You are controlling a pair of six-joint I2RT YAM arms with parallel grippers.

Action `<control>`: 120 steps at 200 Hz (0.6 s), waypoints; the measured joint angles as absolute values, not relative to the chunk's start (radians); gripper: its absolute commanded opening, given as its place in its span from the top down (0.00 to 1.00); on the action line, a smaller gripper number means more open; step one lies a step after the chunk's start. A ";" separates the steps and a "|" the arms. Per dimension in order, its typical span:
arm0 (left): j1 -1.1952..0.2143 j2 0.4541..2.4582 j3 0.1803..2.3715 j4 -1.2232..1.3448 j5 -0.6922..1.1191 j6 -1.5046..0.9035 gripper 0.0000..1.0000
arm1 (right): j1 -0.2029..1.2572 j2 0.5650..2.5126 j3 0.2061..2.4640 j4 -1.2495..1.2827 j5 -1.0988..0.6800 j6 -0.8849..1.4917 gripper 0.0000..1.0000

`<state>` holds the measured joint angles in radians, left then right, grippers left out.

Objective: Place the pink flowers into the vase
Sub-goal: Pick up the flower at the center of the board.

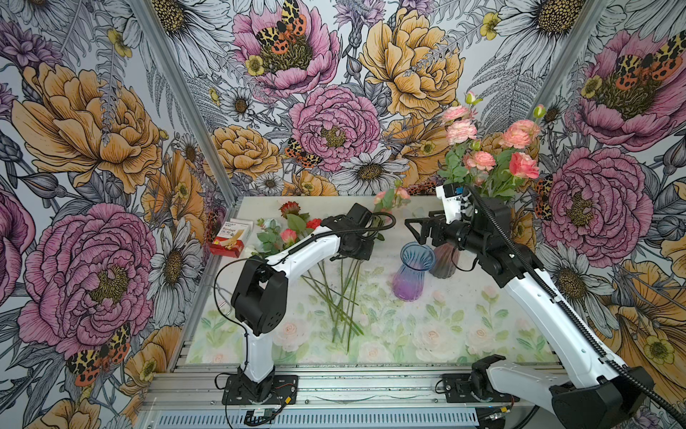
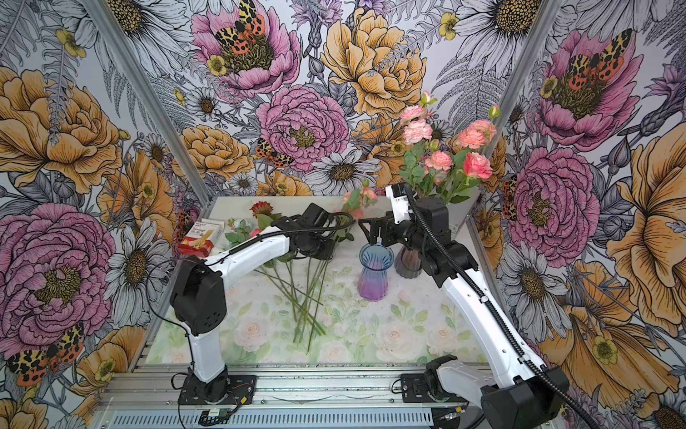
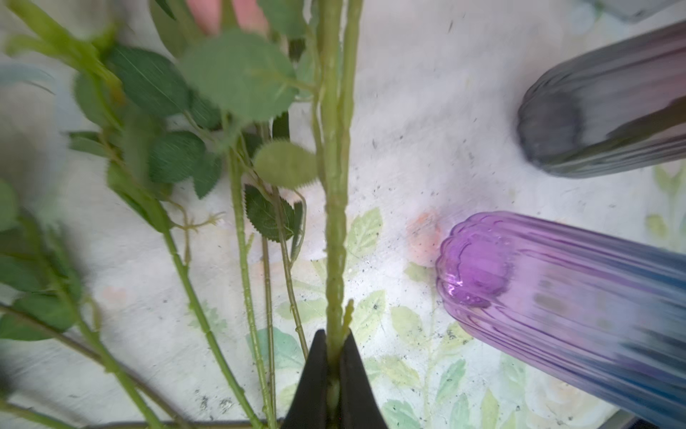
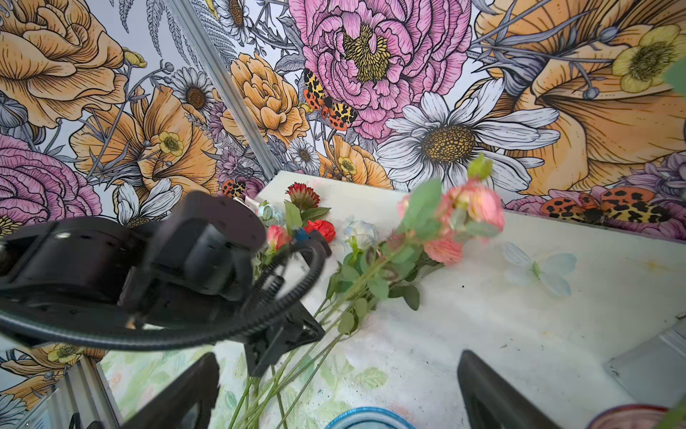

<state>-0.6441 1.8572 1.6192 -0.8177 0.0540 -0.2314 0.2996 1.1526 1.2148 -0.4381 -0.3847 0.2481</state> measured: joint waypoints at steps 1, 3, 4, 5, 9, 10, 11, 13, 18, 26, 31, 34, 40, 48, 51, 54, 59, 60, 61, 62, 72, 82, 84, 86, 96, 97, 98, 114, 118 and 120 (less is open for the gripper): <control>-0.643 1.853 1.619 -0.817 0.053 -0.231 1.00 | 0.300 1.153 1.215 -0.438 -0.384 0.249 0.01; -0.641 1.839 1.619 -0.815 0.051 -0.231 1.00 | 0.300 1.153 1.215 -0.438 -0.384 0.249 0.01; -0.640 1.835 1.619 -0.814 0.049 -0.231 1.00 | 0.300 1.153 1.215 -0.438 -0.382 0.250 0.01; -0.637 1.826 1.619 -0.811 0.047 -0.230 1.00 | 0.300 1.153 1.215 -0.438 -0.382 0.250 0.01; -0.633 1.806 1.619 -0.807 0.042 -0.228 1.00 | 0.300 1.153 1.215 -0.438 -0.380 0.252 0.01; -0.632 1.802 1.619 -0.806 0.041 -0.228 1.00 | 0.300 1.153 1.215 -0.438 -0.379 0.252 0.01; -0.630 1.793 1.619 -0.804 0.039 -0.228 1.00 | 0.300 1.153 1.215 -0.438 -0.379 0.253 0.01; -0.628 1.785 1.618 -0.801 0.036 -0.228 1.00 | 0.300 1.153 1.215 -0.438 -0.377 0.254 0.01; -0.621 1.758 1.617 -0.791 0.029 -0.228 1.00 | 0.300 1.153 1.215 -0.438 -0.376 0.255 0.01; -0.610 1.716 1.609 -0.768 0.015 -0.228 1.00 | 0.300 1.153 1.215 -0.439 -0.372 0.258 0.01; -0.604 1.691 1.600 -0.751 0.006 -0.228 1.00 | 0.300 1.153 1.215 -0.438 -0.370 0.263 0.01; -0.602 1.677 1.593 -0.738 -0.001 -0.228 0.99 | 0.300 1.153 1.215 -0.438 -0.370 0.265 0.01; -0.598 1.647 1.572 -0.708 -0.013 -0.228 0.99 | 0.300 1.155 1.217 -0.439 -0.369 0.270 0.01; -0.593 1.606 1.536 -0.667 -0.030 -0.228 0.99 | 0.300 1.162 1.225 -0.445 -0.368 0.276 0.01; -0.593 1.590 1.520 -0.652 -0.036 -0.228 0.99 | 0.300 1.166 1.230 -0.446 -0.367 0.278 0.01; -0.593 1.576 1.504 -0.634 -0.043 -0.228 0.98 | 0.300 1.171 1.236 -0.447 -0.368 0.281 0.01; -0.594 1.549 1.475 -0.608 -0.050 -0.228 0.98 | 0.300 1.181 1.247 -0.447 -0.367 0.286 0.01; -0.595 1.547 1.471 -0.604 -0.051 -0.228 0.98 | 0.300 1.184 1.251 -0.447 -0.368 0.289 0.01; -0.595 1.544 1.467 -0.599 -0.053 -0.228 0.98 | 0.300 1.186 1.252 -0.447 -0.368 0.289 0.01; -0.596 1.538 1.459 -0.592 -0.054 -0.228 0.98 | 0.300 1.187 1.254 -0.447 -0.368 0.290 0.01; -0.607 1.502 1.411 -0.540 -0.069 -0.228 0.98 | 0.303 1.210 1.279 -0.446 -0.367 0.298 0.01; -0.623 1.477 1.370 -0.491 -0.081 -0.228 0.98 | 0.311 1.230 1.304 -0.447 -0.367 0.304 0.02; -0.627 1.473 1.365 -0.484 -0.083 -0.227 0.98 | 0.312 1.234 1.309 -0.446 -0.367 0.305 0.02; -0.631 1.470 1.358 -0.474 -0.084 -0.227 0.98 | 0.314 1.238 1.314 -0.447 -0.367 0.307 0.02; -0.654 1.454 1.323 -0.423 -0.096 -0.224 0.98 | 0.324 1.253 1.337 -0.445 -0.368 0.315 0.02; -0.656 1.452 1.321 -0.419 -0.097 -0.224 0.98 | 0.324 1.254 1.338 -0.445 -0.368 0.315 0.02; -0.657 1.451 1.318 -0.415 -0.097 -0.224 0.98 | 0.326 1.256 1.342 -0.445 -0.368 0.316 0.03; -0.698 1.424 1.258 -0.330 -0.110 -0.220 0.98 | 0.341 1.274 1.377 -0.443 -0.372 0.332 0.06; -0.707 1.415 1.242 -0.310 -0.112 -0.218 0.97 | 0.343 1.280 1.386 -0.440 -0.373 0.336 0.07; -0.709 1.412 1.235 -0.303 -0.113 -0.218 0.97 | 0.344 1.283 1.391 -0.439 -0.374 0.338 0.08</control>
<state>-0.7094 1.4124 1.2354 -0.3027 -0.1127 -0.2176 0.3439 1.2831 1.3907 -0.4393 -0.3744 0.3378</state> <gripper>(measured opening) 0.073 0.947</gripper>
